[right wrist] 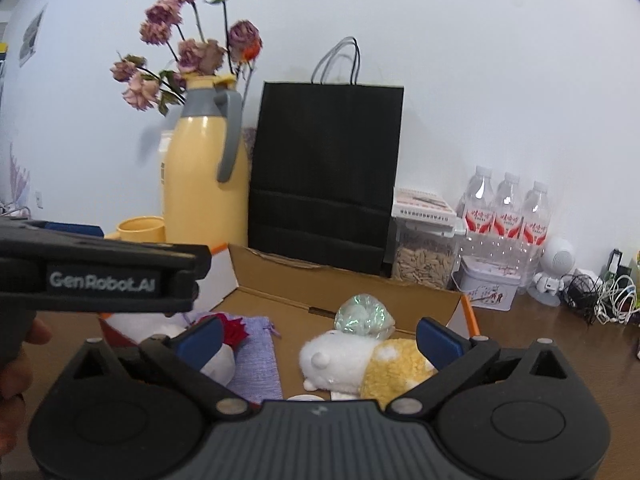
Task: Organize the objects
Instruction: 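Carry the white disc and plastic box into the cardboard box and release both, then return both tools to the table and grasp the white heart-shaped piece with the right tool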
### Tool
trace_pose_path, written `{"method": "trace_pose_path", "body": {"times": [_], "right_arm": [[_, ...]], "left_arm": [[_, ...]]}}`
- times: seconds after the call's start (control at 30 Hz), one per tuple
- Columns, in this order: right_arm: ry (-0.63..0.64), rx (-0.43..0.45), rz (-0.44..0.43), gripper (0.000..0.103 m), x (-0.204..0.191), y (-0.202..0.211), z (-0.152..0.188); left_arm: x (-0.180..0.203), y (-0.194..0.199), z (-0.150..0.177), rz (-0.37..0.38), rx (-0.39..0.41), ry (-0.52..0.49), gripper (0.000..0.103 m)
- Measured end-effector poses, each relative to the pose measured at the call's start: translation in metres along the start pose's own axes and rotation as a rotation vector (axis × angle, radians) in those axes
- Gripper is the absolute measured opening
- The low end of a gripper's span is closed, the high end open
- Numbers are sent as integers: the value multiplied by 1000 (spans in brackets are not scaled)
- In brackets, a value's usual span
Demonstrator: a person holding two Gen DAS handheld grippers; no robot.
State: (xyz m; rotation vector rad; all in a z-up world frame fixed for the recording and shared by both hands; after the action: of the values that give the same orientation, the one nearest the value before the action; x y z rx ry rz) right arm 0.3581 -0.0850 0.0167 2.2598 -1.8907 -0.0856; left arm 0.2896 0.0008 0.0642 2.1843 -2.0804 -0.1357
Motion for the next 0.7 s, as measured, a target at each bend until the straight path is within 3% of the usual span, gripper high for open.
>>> {"method": "trace_pose_path", "body": {"times": [0.33,0.7], "right_arm": [[24,-4,-16,103,14,67,-7],[40,-94,1,103,41,131,30]], "left_arm": [[-1,70,-14,22,24,-37,103],[-7,119,6,23,-30,-75,103]]}}
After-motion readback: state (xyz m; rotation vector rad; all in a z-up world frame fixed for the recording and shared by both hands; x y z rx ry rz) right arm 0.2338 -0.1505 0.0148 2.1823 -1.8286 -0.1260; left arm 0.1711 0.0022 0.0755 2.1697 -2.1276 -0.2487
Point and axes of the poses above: each gripper's, at about its wrist camera, not at the fingertips, and y roughly against the way its jaws point, x to its right, z to its underside, the point moved 2 cm from there along -y, roughly the way its jaws point, and after that the axes turned 11 degrees about x, right-handed, at the moved point
